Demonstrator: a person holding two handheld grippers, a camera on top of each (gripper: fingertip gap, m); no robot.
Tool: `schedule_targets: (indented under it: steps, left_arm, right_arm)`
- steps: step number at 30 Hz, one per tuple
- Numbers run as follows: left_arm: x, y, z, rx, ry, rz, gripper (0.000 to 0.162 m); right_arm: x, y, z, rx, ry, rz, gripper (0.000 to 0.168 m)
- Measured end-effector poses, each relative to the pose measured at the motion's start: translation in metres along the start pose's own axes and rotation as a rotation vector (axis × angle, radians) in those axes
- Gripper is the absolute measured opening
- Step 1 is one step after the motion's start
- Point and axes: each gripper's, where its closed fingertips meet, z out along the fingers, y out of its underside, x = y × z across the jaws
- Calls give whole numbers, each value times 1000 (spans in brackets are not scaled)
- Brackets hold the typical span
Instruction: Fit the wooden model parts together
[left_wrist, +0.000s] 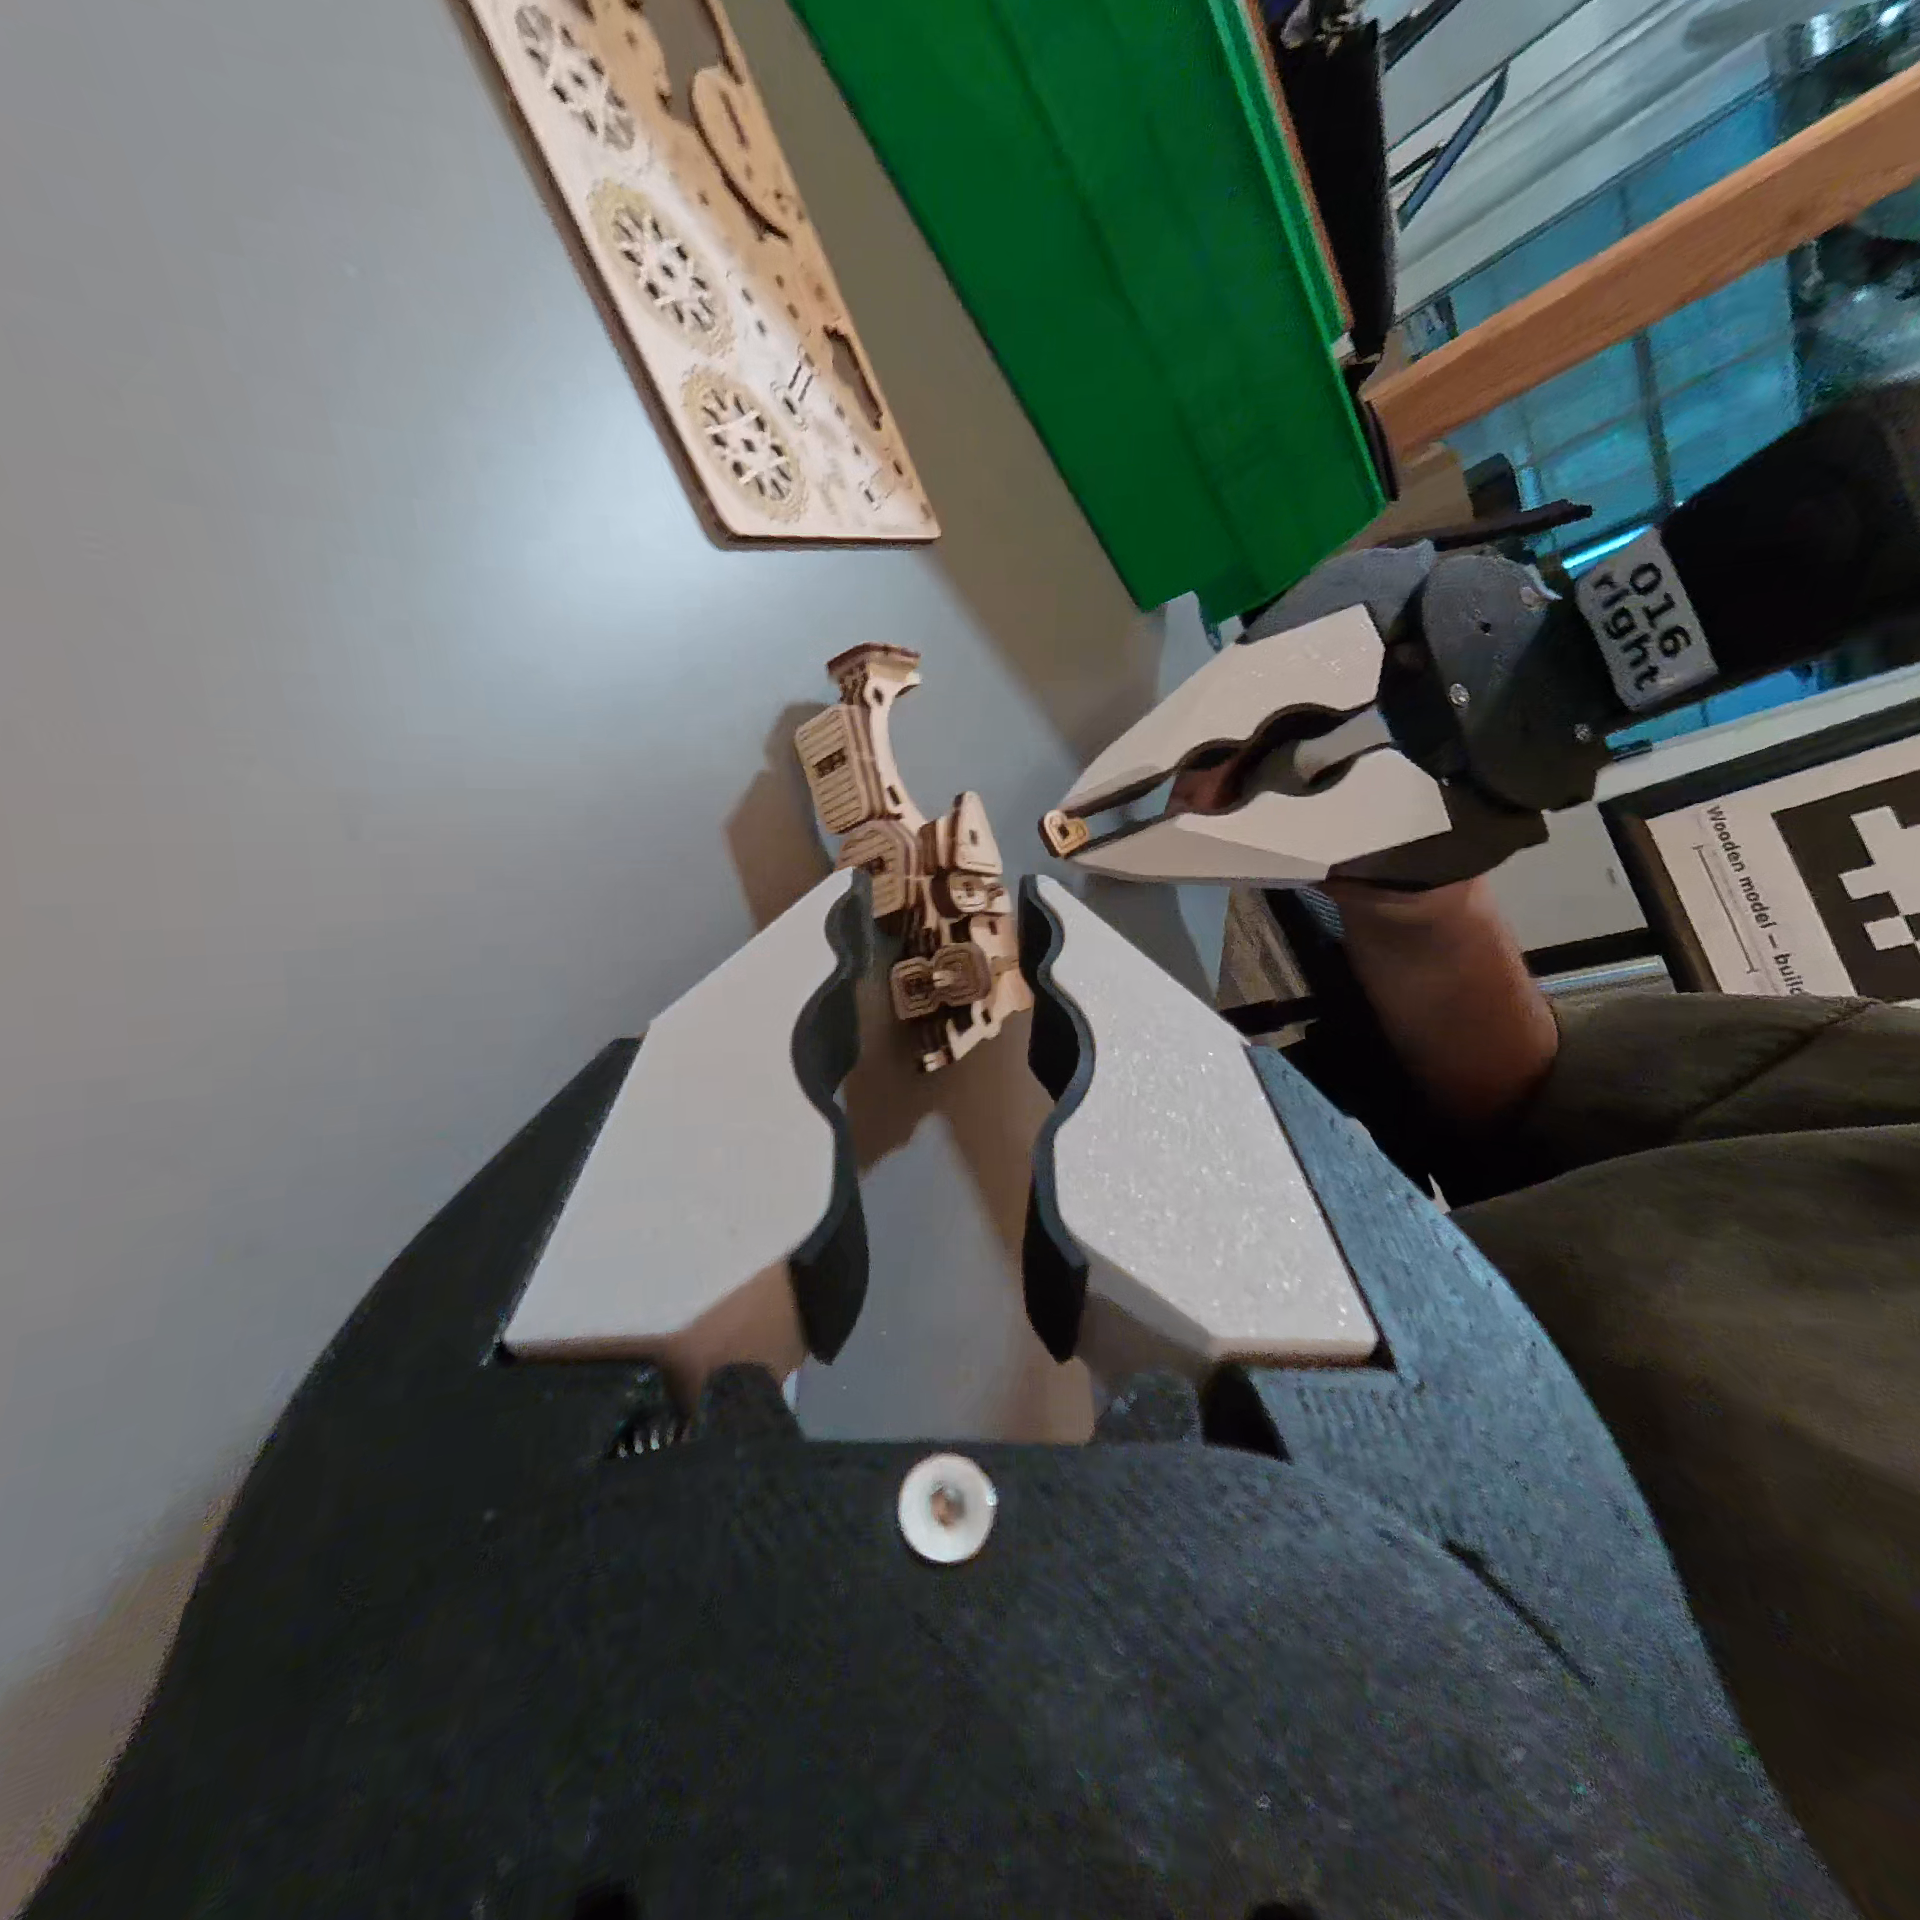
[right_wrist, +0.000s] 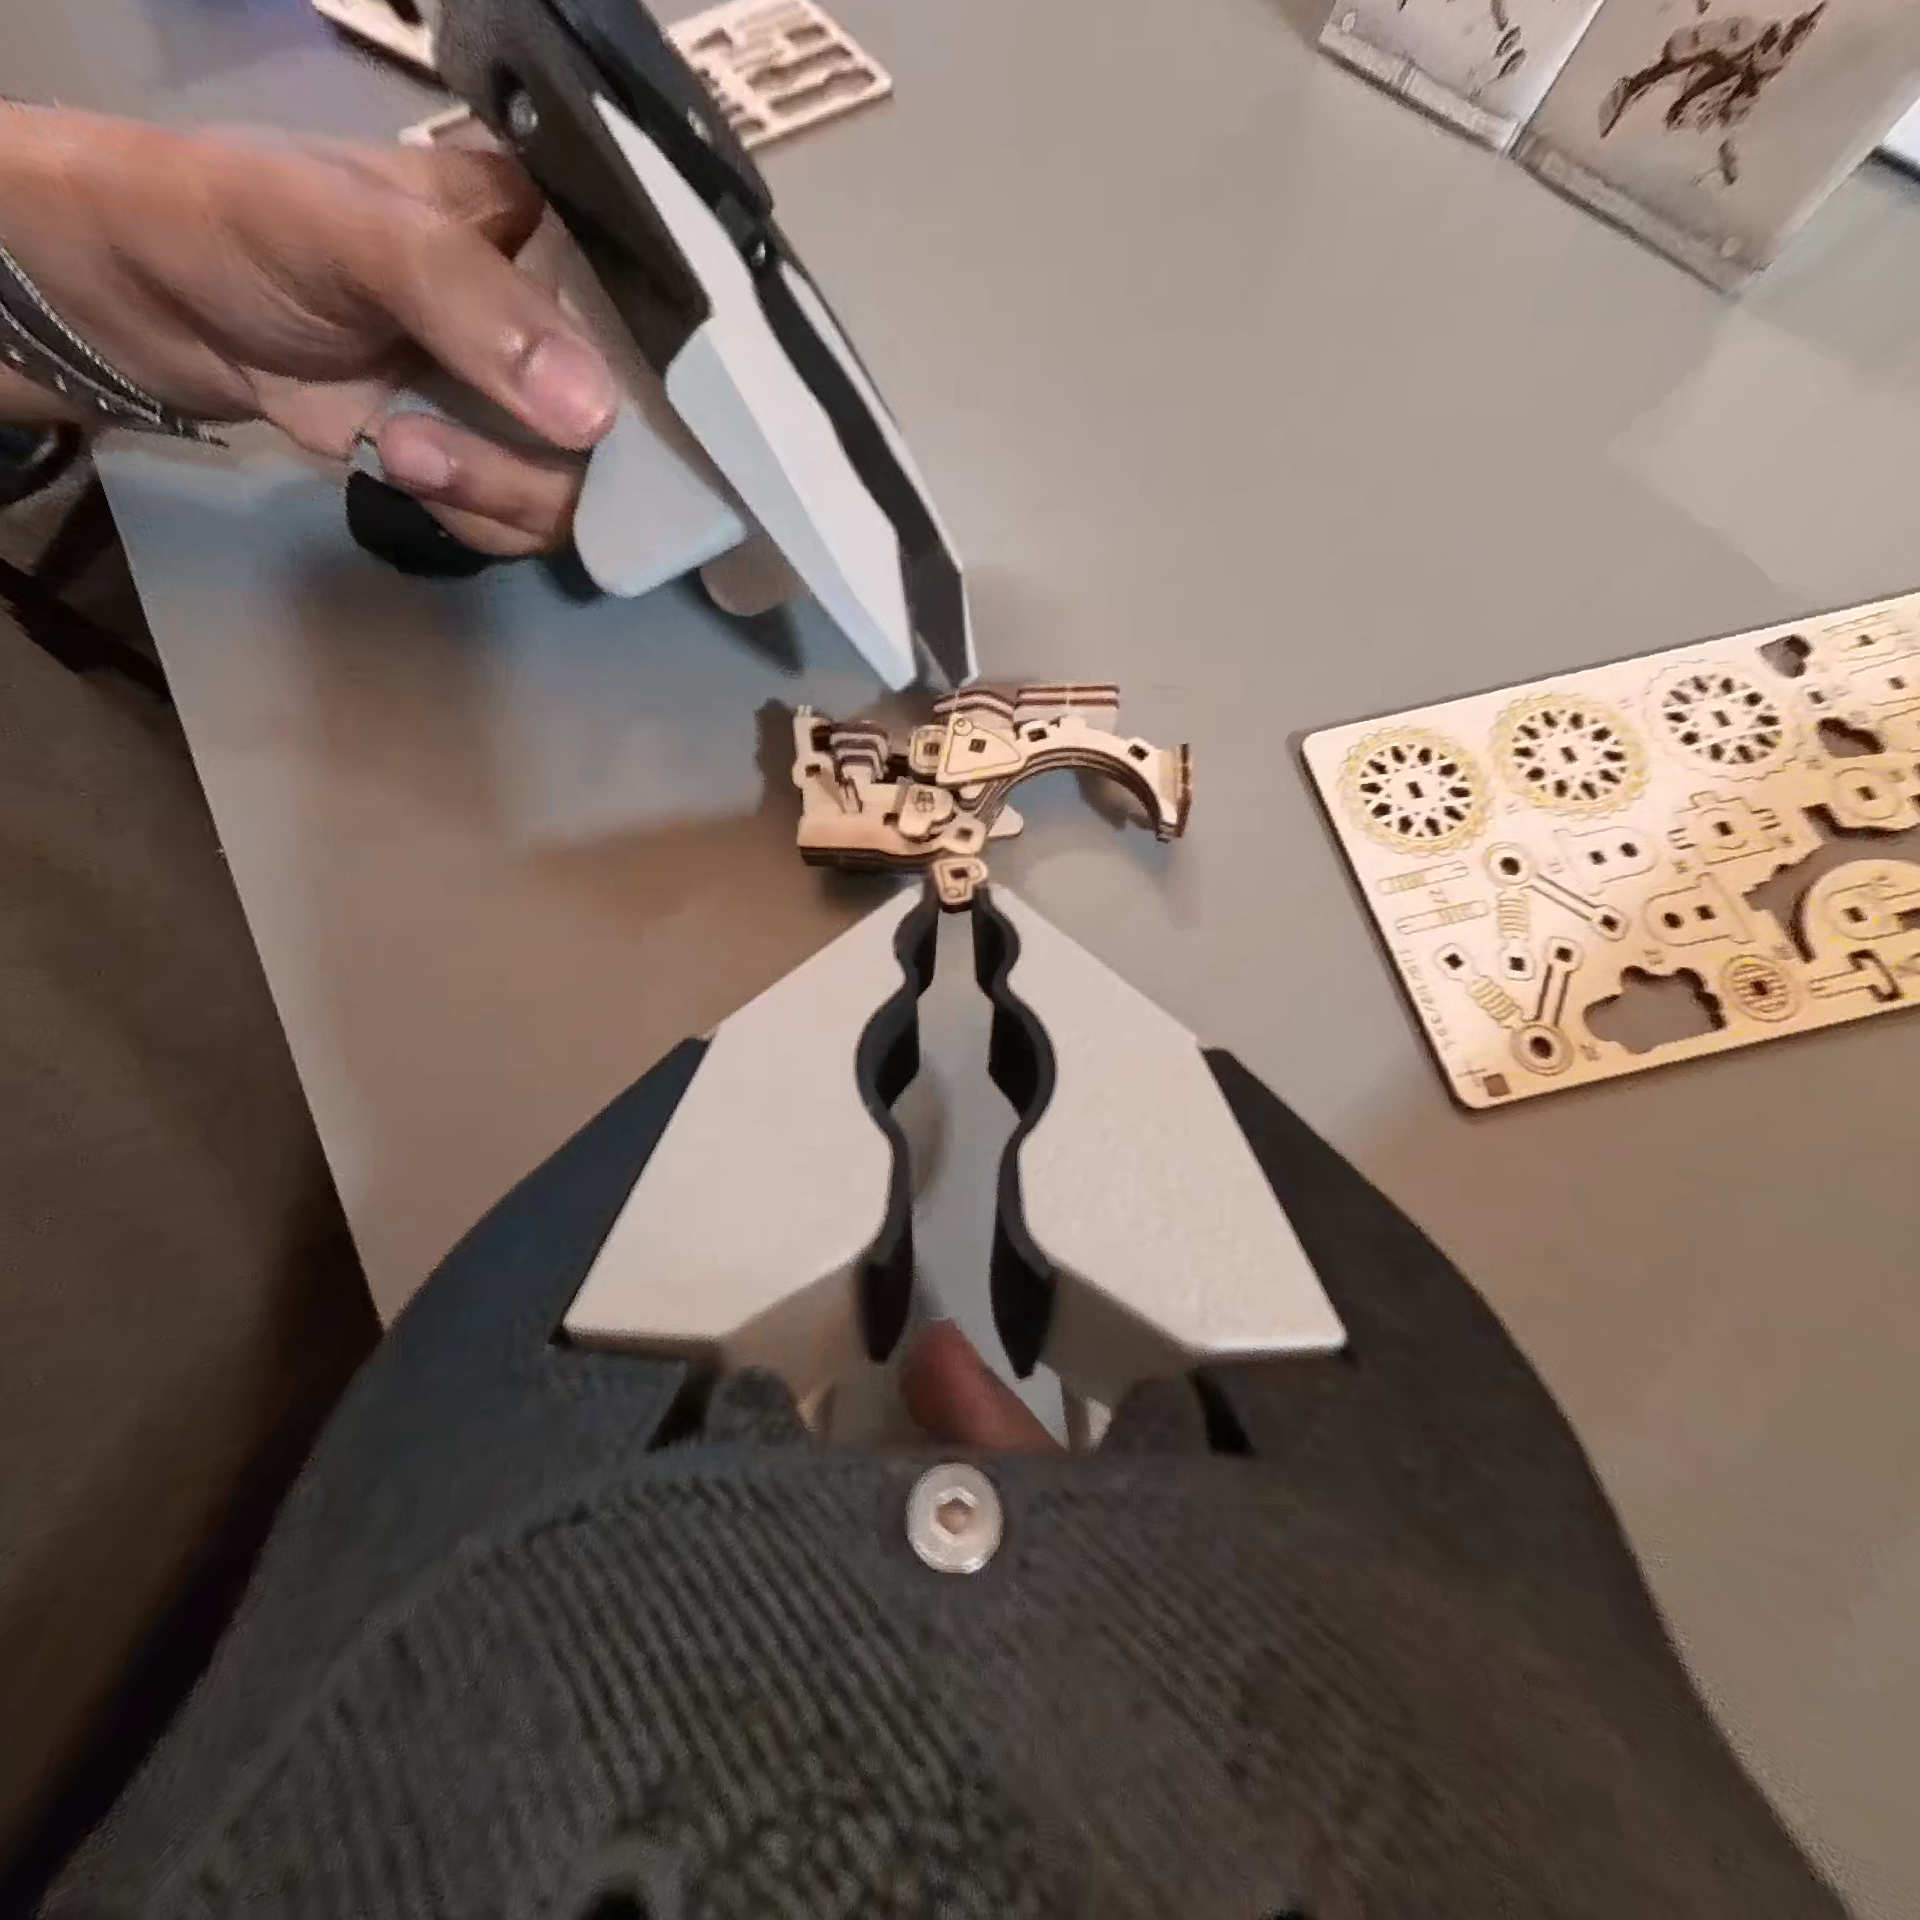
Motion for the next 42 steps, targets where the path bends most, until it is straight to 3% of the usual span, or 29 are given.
schedule_targets:
  steps: [5,12,14,22,27,33,42]
  left_arm:
    - [-16,-4,-4,17,-77,-1,25]
    - [-9,3,6,-9,-70,71,23]
    - [-5,4,7,-13,-21,37,20]
    - [13,-4,3,38,147,-58,37]
    - [30,-3,3,39,262,-60,28]
    - [23,-2,5,41,197,-44,20]
    - [16,-1,7,41,46,152,17]
  right_arm:
    - [-6,-5,6,0,30,-55,5]
    - [-9,1,12,-23,-4,-13,5]
    - [-7,3,12,-24,-6,13,5]
    - [-5,7,11,-35,-24,53,5]
    - [-4,15,15,-82,-9,20,5]
    - [-5,16,15,-82,-17,24,5]
    - [-6,14,16,-74,-24,30,5]
